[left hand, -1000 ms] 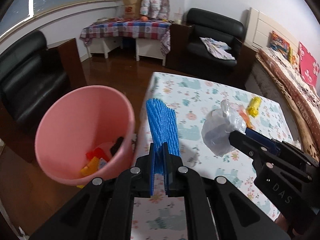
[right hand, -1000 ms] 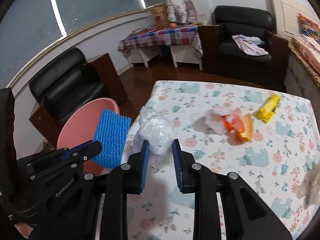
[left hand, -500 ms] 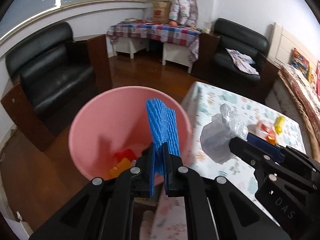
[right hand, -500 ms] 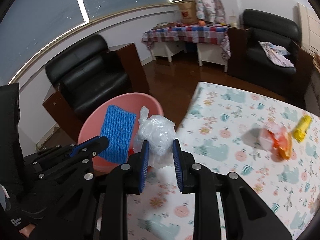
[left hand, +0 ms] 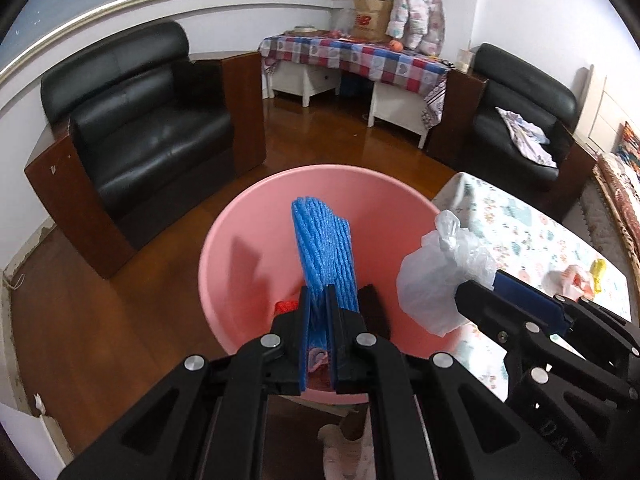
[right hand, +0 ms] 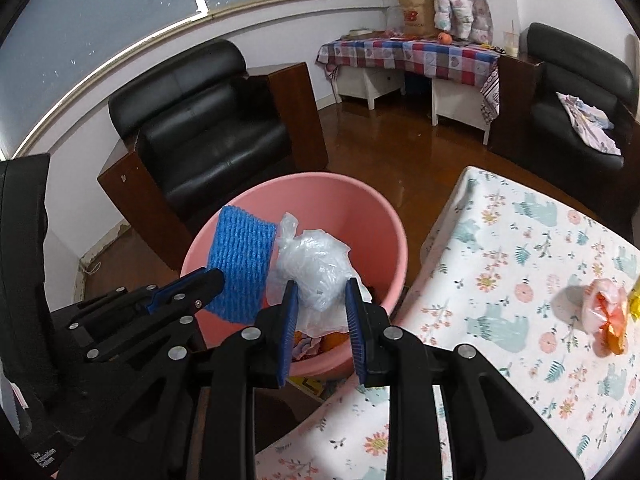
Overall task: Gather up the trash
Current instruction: 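Carry the blue foam and the plastic bag over the pink bucket, then open both grippers to drop the blue foam and plastic bag into the bucket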
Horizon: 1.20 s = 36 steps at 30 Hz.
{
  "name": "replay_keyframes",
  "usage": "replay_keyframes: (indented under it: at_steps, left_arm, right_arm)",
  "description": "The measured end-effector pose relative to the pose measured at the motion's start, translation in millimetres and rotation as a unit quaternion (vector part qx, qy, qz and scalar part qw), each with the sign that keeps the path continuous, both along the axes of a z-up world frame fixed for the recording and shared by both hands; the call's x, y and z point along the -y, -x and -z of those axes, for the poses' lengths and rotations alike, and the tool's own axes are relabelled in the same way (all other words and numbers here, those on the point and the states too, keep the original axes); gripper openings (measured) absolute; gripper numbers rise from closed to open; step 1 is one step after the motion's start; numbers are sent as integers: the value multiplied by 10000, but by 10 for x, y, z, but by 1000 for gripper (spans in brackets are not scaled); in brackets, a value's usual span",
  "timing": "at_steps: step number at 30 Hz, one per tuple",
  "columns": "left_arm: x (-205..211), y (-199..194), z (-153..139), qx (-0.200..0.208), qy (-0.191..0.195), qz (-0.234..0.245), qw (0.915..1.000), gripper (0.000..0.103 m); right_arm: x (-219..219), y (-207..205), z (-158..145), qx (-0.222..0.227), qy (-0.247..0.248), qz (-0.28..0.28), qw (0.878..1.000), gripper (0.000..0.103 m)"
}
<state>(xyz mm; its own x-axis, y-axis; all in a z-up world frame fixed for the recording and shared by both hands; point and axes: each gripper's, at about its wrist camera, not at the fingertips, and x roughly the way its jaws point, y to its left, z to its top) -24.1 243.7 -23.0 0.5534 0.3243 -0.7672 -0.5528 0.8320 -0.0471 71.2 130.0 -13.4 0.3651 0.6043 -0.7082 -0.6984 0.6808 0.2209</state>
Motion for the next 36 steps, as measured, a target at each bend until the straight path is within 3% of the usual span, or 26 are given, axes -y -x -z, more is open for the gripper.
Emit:
replay_keyframes:
  at_steps: [30,36]
  left_arm:
    - [-442,-111,465,-484,231,-343,9980,7]
    - [-429,-129,472,-464,274,-324,9980,13]
  right_arm:
    - [-456,-110,361,-339,407,-83,9986,24]
    - [-468,-131,383,-457,403,-38,9981,29]
